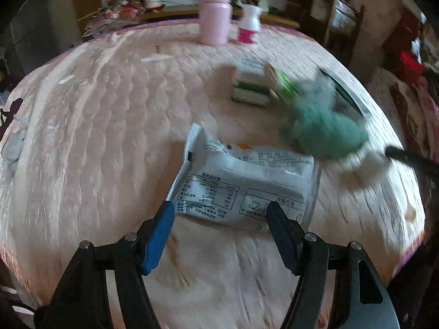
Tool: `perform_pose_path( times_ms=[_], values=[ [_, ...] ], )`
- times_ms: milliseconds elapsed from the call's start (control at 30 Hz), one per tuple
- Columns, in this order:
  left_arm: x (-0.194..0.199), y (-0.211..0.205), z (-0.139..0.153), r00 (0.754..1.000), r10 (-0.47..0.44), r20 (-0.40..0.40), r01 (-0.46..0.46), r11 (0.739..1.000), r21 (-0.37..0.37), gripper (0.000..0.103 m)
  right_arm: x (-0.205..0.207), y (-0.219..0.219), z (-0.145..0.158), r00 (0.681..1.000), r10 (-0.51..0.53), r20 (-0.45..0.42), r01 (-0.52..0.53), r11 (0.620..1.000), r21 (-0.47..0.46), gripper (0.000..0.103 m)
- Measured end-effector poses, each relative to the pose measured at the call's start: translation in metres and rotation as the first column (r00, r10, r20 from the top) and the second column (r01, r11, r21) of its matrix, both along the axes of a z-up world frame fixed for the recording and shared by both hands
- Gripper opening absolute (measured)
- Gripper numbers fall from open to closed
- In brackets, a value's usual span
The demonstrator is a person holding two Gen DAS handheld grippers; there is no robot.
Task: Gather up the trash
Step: 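Move both tools back to the bed toward the white wrapper packet, then grasp the white wrapper packet with the left tool while the right tool grasps the white foam block, then carry the wrapper packet and foam block in both tools over the white bucket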
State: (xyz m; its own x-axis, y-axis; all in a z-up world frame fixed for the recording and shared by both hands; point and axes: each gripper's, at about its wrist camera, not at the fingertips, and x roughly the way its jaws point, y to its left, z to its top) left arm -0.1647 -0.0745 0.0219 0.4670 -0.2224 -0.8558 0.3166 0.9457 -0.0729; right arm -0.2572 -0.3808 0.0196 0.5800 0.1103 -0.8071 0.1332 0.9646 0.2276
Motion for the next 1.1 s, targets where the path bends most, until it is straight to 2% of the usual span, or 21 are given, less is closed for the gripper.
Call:
perform_pose_path(
  times_ms=[100, 167, 233, 333, 367, 433, 533, 700, 767, 833, 867, 900, 933, 967, 1000, 1067, 1100],
  values=[
    [0.022, 0.004, 0.001, 1.000, 0.022, 0.018, -0.022, 1.000, -0.010, 0.070, 0.012, -0.004, -0.002, 1.000, -0.021, 0.002, 0.021, 1.000, 0.022, 0.088],
    [0.030, 0.011, 0.006, 0.999, 0.035, -0.010, -0.036, 0.998, -0.057, 0.070, 0.020, -0.004, -0.005, 1.000, -0.027, -0.014, 0.027, 0.999, 0.022, 0.088],
    [0.028, 0.017, 0.016, 0.999, 0.038, -0.006, -0.038, 0.994, -0.103, 0.070, 0.021, 0.000, -0.006, 0.999, -0.002, -0.035, 0.003, 0.999, 0.045, 0.088],
    [0.022, 0.021, 0.028, 0.999, 0.040, 0.012, -0.038, 0.992, -0.122, 0.071, 0.010, 0.008, -0.001, 0.998, 0.064, -0.031, -0.061, 0.995, 0.082, 0.088],
    [0.023, 0.023, 0.029, 0.999, 0.048, 0.008, -0.047, 0.990, -0.135, 0.073, 0.006, 0.010, 0.000, 0.997, 0.076, -0.027, -0.073, 0.994, 0.081, 0.088],
    [0.028, 0.025, 0.029, 0.998, 0.066, 0.000, -0.065, 0.983, -0.170, 0.086, -0.001, 0.014, 0.003, 0.995, 0.099, -0.011, -0.097, 0.991, 0.091, 0.088],
    [0.039, 0.024, 0.023, 0.996, 0.084, -0.010, -0.084, 0.976, -0.201, 0.086, -0.008, 0.022, 0.006, 0.993, 0.117, 0.021, -0.119, 0.987, 0.107, 0.088],
    [0.058, 0.013, 0.006, 0.997, 0.071, -0.035, -0.076, 0.981, -0.180, 0.086, -0.008, 0.043, -0.001, 0.989, 0.149, 0.023, -0.150, 0.982, 0.117, 0.088],
    [0.061, 0.007, 0.000, 0.997, 0.060, -0.051, -0.068, 0.984, -0.164, 0.086, -0.004, 0.050, -0.006, 0.986, 0.164, 0.017, -0.165, 0.981, 0.099, 0.088],
    [0.061, 0.003, 0.000, 0.998, 0.051, -0.031, -0.055, 0.986, -0.159, 0.086, -0.003, 0.058, -0.011, 0.984, 0.178, 0.008, -0.178, 0.982, 0.056, 0.088],
    [0.059, 0.001, 0.002, 0.999, 0.046, -0.025, -0.050, 0.987, -0.151, 0.084, -0.002, 0.060, -0.013, 0.984, 0.177, 0.005, -0.178, 0.983, 0.036, 0.087],
    [0.057, 0.001, 0.003, 0.999, 0.042, -0.022, -0.045, 0.987, -0.155, 0.071, -0.002, 0.062, -0.016, 0.986, 0.167, 0.004, -0.167, 0.986, 0.014, 0.084],
    [0.055, 0.001, 0.004, 0.999, 0.037, -0.019, -0.039, 0.985, -0.166, 0.058, -0.002, 0.063, -0.018, 0.987, 0.162, 0.002, -0.162, 0.987, 0.008, 0.056],
    [0.053, 0.002, 0.006, 0.999, 0.031, -0.022, -0.034, 0.987, -0.156, 0.041, -0.002, 0.063, -0.020, 0.986, 0.165, -0.006, -0.164, 0.986, 0.012, 0.042],
    [0.052, 0.002, 0.005, 0.999, 0.020, -0.038, -0.026, 0.989, -0.148, 0.024, -0.004, 0.062, -0.020, 0.985, 0.171, 0.002, -0.171, 0.985, 0.031, 0.042],
    [0.048, 0.008, 0.005, 0.997, 0.007, -0.078, -0.022, 0.980, -0.199, 0.020, -0.008, 0.062, -0.017, 0.984, 0.176, 0.000, -0.176, 0.984, 0.016, 0.041],
    [0.045, 0.010, 0.007, 0.997, 0.006, -0.081, -0.022, 0.979, -0.201, 0.015, -0.010, 0.062, -0.014, 0.983, 0.183, 0.003, -0.183, 0.983, 0.005, 0.041]
  ],
)
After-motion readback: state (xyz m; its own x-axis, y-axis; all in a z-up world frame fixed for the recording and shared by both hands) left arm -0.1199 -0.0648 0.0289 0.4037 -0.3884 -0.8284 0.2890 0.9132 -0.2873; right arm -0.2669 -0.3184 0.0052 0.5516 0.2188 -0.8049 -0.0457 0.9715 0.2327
